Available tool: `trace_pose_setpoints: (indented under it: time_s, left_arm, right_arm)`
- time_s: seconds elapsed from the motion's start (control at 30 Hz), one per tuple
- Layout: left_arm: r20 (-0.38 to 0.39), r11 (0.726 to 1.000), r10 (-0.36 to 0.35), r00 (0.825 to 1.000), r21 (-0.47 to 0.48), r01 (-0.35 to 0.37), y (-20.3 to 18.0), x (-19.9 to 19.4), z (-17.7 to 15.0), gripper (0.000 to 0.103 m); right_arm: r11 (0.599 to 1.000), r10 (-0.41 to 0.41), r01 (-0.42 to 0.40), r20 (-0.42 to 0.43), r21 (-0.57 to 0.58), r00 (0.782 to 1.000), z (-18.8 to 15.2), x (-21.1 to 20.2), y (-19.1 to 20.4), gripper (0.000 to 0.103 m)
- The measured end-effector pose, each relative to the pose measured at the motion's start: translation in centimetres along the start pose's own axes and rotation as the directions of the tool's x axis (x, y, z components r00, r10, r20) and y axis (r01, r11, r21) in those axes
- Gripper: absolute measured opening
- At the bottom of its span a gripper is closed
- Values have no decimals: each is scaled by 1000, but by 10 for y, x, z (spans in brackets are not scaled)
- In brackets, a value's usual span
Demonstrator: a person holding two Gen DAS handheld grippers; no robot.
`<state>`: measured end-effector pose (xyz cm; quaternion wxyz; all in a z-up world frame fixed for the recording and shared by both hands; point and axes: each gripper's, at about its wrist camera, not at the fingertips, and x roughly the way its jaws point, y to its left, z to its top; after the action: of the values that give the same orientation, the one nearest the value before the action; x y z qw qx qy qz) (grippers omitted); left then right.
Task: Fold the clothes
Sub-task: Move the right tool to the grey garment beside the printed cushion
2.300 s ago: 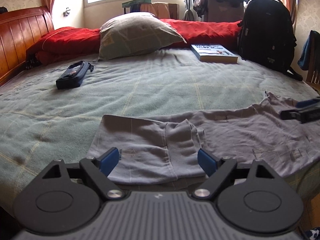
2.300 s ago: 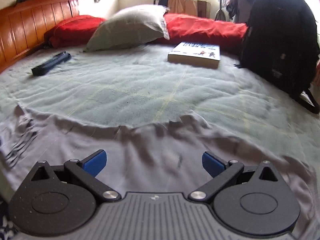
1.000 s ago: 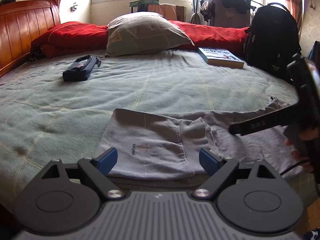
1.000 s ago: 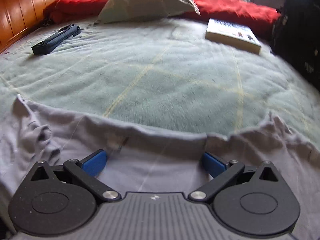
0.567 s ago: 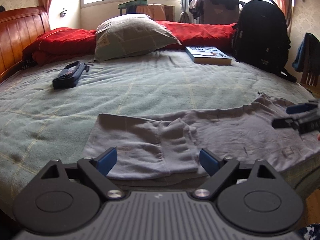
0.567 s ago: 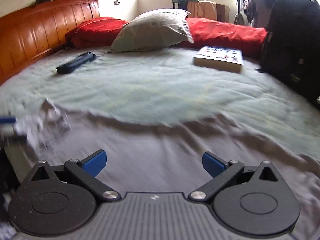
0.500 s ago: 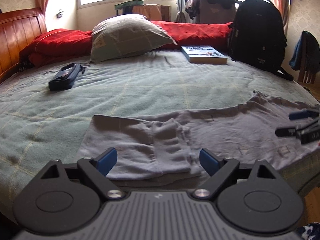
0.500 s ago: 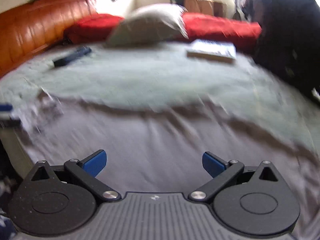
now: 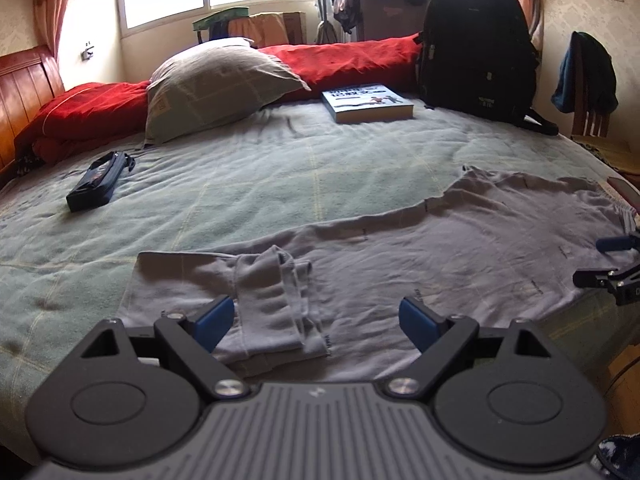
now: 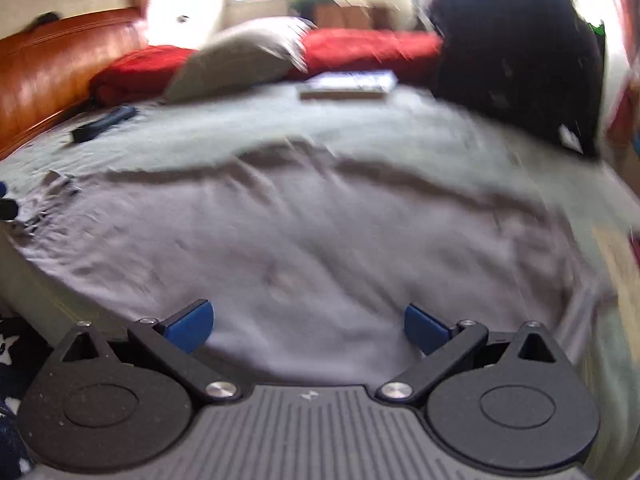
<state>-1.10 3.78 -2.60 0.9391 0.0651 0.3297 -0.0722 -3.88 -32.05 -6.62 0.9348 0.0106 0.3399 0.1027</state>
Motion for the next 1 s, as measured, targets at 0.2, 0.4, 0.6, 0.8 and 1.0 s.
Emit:
trace_pose_setpoints:
  time_s: [0.2, 0.4, 0.6, 0.8, 1.0]
  left_arm:
    - [-12, 999, -28, 1000, 15, 28, -11, 2, 1, 89]
    - [-26, 996, -71, 997, 56, 72, -29, 6, -3, 89]
    - [-38, 994, -86, 996, 63, 88, -35, 8, -5, 89]
    - [-51, 993, -97, 994, 59, 100, -35, 11, -6, 89]
    - [-64, 993, -95, 993, 60, 99, -37, 14, -7, 89]
  right_arm:
    - [990, -56, 43, 93, 133, 994, -14, -32, -25, 103]
    - [959, -63, 35, 90, 281, 994, -27, -45, -56, 103]
    - [813, 4, -55, 88, 579, 996, -29, -62, -99, 103]
    - [560, 112, -225, 197, 798, 974, -36, -55, -153, 103]
    - [505, 123, -233, 198, 831, 972, -31, -35, -173, 103]
